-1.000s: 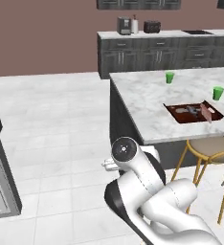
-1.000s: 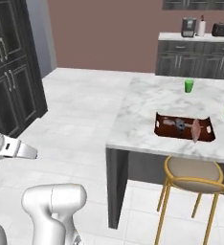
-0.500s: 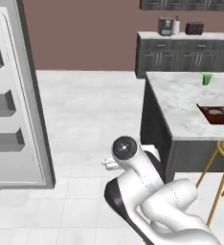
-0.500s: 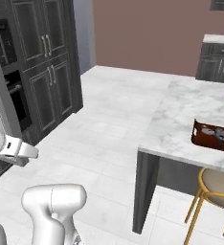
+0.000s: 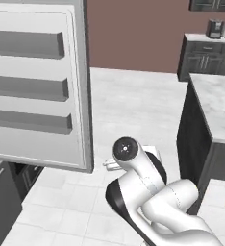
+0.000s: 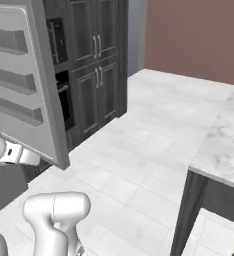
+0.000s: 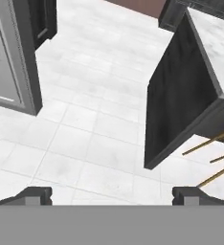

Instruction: Gather the sweet potato and garlic from the fridge and place them on a tray on the dining counter. Then gather the fish and steak from the fridge and place them on the other tray.

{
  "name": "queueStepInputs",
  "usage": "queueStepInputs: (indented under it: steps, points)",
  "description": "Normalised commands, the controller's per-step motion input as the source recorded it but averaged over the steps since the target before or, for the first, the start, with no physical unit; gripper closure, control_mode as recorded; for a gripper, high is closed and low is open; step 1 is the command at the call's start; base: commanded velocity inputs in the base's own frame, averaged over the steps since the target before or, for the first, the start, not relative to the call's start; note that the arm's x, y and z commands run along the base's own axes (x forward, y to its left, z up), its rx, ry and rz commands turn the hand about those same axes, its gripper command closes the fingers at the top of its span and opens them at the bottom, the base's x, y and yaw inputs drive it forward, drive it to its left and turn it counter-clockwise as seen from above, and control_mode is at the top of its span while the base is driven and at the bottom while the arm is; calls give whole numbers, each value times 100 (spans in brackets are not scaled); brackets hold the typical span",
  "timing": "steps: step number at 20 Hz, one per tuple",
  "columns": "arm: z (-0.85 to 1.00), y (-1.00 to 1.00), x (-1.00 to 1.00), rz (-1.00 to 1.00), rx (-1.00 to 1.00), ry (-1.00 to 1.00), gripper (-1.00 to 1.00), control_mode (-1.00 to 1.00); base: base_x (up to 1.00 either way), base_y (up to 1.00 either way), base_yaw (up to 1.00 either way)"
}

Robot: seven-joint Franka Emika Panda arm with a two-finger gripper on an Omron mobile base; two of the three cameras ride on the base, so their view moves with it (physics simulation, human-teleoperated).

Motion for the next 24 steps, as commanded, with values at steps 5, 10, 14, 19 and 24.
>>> queueStepInputs:
  steps: [5, 10, 14, 19, 24]
  points:
    - [0, 0, 0, 0, 0, 0, -100, 100, -10, 43, 38]
    - [0, 0, 0, 0, 0, 0, -100, 100, -3, 38, 38]
    - [0, 0, 0, 0, 0, 0, -100, 100, 0, 46, 38]
    - [0, 0, 0, 0, 0, 0, -100, 100, 6, 48, 37]
    - [0, 0, 0, 0, 0, 0, -100, 100, 27, 52, 34]
